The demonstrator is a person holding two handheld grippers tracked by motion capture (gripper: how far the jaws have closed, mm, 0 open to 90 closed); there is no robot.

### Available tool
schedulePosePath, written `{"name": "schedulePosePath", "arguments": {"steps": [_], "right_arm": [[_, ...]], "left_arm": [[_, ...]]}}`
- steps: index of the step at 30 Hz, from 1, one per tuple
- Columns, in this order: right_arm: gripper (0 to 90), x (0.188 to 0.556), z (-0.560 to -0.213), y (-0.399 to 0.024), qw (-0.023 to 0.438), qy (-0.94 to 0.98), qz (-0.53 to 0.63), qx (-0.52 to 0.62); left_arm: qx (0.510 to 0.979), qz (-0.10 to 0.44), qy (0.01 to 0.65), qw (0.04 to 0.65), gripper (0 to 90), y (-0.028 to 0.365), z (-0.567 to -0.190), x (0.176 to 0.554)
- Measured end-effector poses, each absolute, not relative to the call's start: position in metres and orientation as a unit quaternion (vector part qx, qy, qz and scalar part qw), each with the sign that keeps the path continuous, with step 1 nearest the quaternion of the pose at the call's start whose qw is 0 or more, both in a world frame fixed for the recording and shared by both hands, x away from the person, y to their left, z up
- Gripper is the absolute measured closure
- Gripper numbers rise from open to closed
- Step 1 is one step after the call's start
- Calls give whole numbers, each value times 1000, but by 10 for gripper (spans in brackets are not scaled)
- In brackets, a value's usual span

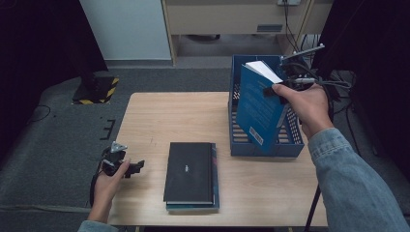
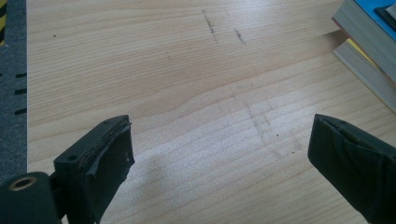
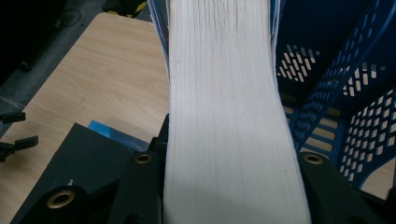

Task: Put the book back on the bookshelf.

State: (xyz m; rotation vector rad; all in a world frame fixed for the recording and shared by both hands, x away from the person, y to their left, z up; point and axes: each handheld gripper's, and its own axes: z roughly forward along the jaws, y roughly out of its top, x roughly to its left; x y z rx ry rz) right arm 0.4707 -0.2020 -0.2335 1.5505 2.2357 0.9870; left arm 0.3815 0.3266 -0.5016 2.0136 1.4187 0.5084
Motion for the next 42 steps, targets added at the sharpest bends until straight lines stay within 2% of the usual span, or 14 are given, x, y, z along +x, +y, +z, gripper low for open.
{"name": "schedulePosePath", "arguments": {"steps": [24, 42], "right_arm": [[599, 501, -242, -190, 126, 732, 342, 576], [598, 521, -249, -170, 150, 711, 342, 596]], "left_arm": [[768, 194, 525, 311, 63, 323, -500, 382], [765, 194, 526, 317, 63, 324, -500, 382]]}}
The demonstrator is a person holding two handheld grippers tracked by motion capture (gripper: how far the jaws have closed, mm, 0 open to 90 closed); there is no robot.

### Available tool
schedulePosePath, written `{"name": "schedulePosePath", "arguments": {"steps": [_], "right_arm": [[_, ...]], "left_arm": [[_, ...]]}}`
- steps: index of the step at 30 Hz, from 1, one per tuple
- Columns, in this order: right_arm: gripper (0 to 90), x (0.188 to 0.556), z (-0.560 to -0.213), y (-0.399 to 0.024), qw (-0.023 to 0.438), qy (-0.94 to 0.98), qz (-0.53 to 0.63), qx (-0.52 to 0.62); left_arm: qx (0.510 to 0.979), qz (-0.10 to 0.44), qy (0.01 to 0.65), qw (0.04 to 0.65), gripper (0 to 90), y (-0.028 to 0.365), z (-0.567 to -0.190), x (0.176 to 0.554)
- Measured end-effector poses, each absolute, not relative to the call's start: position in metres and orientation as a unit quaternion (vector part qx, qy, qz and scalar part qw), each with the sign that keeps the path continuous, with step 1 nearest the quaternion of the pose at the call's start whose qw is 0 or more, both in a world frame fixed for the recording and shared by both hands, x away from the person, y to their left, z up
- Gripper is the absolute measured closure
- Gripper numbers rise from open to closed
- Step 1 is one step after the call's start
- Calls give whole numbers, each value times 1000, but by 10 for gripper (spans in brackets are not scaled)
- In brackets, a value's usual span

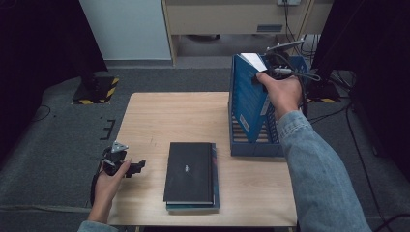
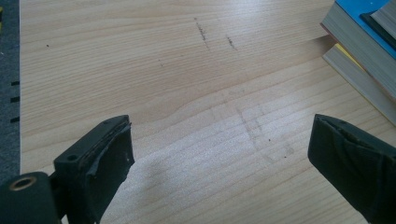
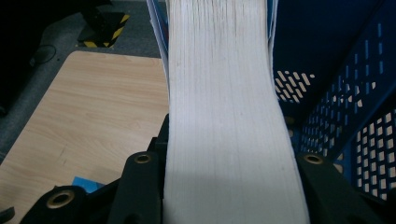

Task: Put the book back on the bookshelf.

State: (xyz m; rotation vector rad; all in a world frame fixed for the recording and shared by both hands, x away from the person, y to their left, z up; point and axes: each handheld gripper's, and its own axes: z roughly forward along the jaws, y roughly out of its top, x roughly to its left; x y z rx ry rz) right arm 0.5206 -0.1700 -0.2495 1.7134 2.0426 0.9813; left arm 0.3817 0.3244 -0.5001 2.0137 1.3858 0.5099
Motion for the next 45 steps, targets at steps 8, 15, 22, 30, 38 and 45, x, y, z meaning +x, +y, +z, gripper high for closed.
{"name": "schedulePosePath", "arguments": {"steps": [8, 15, 22, 30, 38, 45], "right_arm": [[597, 529, -258, -167, 156, 702, 347, 603], [596, 531, -268, -163, 167, 684, 357, 614], [596, 536, -276, -158, 174, 684, 354, 614], [597, 538, -295, -152, 187, 677, 355, 617], [595, 539, -308, -149, 193, 676, 358, 615], [595, 536, -319, -151, 196, 674, 362, 613]], "left_arm": [[766, 194, 526, 313, 63, 324, -501, 383], [762, 194, 528, 321, 63, 325, -500, 382], [764, 184, 531, 316, 74, 324, -502, 383], [765, 185, 532, 313, 55, 323, -503, 382], [764, 186, 533, 312, 55, 324, -504, 383], [770, 181, 528, 308, 52, 320, -505, 383]]}}
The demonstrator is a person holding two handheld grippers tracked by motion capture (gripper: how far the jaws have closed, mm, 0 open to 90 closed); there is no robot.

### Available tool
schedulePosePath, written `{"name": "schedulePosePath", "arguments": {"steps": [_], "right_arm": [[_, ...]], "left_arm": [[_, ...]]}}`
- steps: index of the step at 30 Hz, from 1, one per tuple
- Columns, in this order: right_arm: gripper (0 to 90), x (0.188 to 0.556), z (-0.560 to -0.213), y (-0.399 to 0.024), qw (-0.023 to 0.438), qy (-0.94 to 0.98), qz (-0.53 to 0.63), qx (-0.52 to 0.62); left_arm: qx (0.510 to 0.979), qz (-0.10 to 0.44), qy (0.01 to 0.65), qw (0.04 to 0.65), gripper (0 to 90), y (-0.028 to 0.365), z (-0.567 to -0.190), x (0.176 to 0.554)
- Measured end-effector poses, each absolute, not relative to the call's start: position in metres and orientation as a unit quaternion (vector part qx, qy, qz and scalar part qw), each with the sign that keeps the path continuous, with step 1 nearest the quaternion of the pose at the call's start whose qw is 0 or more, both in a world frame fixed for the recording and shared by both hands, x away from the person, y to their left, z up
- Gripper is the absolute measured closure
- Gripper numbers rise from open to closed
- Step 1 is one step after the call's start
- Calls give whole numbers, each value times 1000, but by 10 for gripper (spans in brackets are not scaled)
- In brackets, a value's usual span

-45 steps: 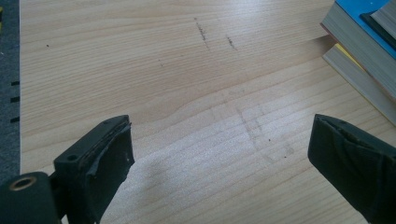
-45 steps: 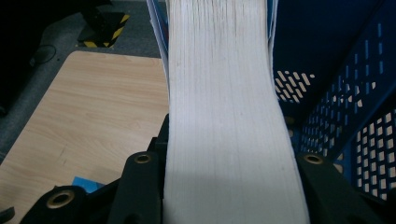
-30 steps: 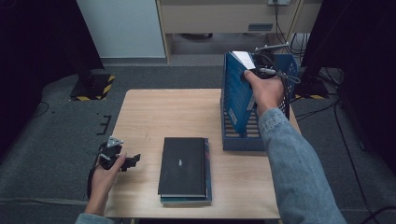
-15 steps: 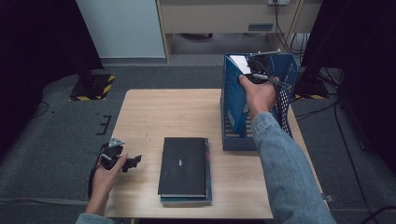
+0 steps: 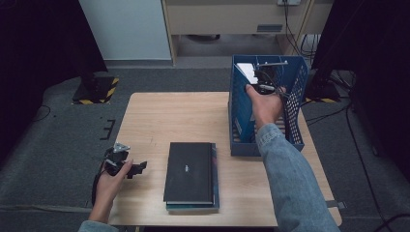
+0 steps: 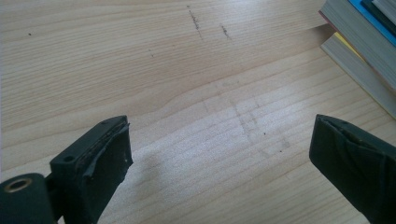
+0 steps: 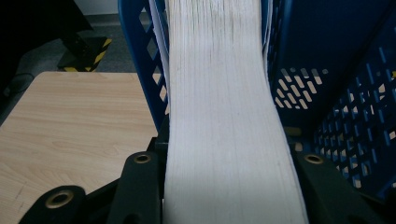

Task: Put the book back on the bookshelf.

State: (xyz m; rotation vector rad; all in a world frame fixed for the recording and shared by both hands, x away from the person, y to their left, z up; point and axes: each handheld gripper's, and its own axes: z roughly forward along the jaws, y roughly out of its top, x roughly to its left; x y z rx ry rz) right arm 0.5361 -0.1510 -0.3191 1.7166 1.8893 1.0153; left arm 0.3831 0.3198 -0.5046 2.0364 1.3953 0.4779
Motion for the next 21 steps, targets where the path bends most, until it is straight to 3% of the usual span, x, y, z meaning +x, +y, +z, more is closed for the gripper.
{"name": "schedulePosePath", "arguments": {"steps": [21], "right_arm": [[592, 529, -334, -150, 200, 673, 368, 610]], "left_arm": [[768, 181, 529, 313, 51, 320, -504, 383]]}}
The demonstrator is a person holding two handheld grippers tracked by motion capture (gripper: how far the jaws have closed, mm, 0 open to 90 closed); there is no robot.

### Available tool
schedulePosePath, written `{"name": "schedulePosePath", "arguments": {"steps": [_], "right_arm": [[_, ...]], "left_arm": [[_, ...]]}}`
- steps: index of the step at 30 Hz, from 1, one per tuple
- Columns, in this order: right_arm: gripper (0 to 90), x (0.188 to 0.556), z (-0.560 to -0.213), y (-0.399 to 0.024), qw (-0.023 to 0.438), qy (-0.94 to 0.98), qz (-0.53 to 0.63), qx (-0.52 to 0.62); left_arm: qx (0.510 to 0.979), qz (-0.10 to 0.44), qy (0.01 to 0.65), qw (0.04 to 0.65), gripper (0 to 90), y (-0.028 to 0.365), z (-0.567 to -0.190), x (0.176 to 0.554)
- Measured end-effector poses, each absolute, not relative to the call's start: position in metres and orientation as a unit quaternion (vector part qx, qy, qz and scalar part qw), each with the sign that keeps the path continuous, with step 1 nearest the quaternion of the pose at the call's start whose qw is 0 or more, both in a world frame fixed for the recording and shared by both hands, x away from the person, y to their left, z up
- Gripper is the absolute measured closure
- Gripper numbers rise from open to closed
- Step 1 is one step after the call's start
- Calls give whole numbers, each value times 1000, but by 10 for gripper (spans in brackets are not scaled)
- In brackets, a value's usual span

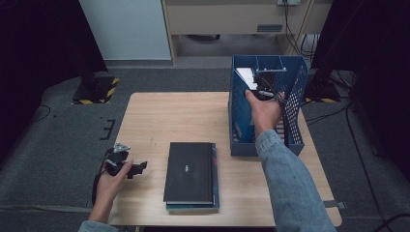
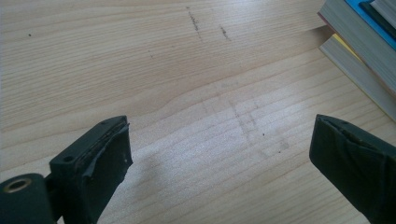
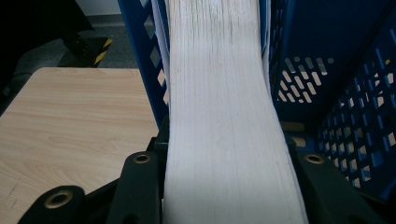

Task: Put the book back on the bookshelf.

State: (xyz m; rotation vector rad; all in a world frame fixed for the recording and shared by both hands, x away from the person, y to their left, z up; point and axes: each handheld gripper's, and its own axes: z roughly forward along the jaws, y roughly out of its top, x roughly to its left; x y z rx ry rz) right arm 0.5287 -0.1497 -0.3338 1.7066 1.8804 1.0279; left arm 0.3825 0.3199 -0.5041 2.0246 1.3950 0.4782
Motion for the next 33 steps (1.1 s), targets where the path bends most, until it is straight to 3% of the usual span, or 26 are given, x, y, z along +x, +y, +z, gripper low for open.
{"name": "schedulePosePath", "arguments": {"steps": [33], "right_arm": [[546, 518, -336, -151, 178, 692, 364, 597]], "left_arm": [[766, 171, 529, 322, 50, 321, -506, 385]]}}
